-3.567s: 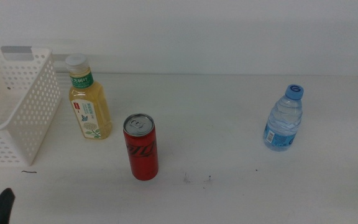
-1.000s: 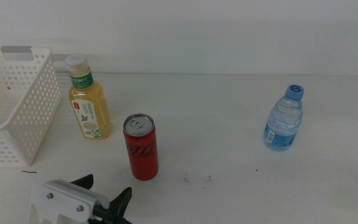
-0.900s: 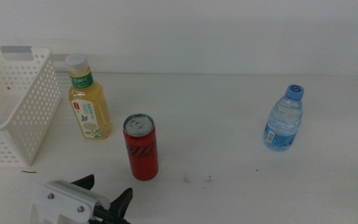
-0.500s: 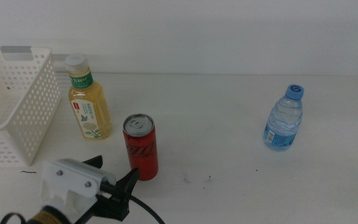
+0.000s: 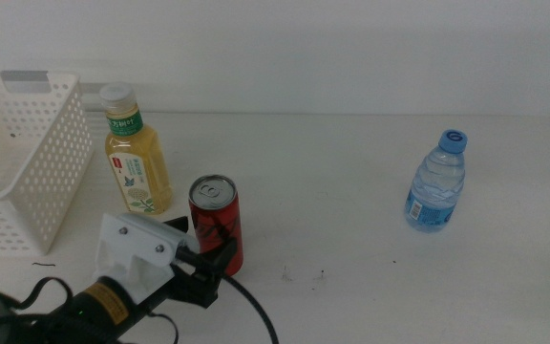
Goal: Use arms to grab the bottles and put them into the dustbin to the left of the table.
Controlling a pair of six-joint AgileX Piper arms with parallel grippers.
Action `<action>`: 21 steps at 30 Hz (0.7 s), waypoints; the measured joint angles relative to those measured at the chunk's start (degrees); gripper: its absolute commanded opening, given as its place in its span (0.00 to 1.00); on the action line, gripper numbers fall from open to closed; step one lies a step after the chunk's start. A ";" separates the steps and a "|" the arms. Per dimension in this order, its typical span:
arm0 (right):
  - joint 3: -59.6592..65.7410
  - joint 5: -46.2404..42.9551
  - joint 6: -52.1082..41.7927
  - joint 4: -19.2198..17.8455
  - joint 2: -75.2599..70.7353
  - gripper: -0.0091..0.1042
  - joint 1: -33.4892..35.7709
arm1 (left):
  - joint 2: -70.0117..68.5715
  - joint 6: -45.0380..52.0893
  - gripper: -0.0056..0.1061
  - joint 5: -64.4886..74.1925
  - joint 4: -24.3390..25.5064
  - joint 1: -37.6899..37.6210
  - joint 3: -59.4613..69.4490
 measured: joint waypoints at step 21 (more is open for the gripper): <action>0.00 0.00 0.00 0.00 0.00 0.90 0.00 | 7.48 -2.57 0.86 -0.10 2.18 0.00 -9.86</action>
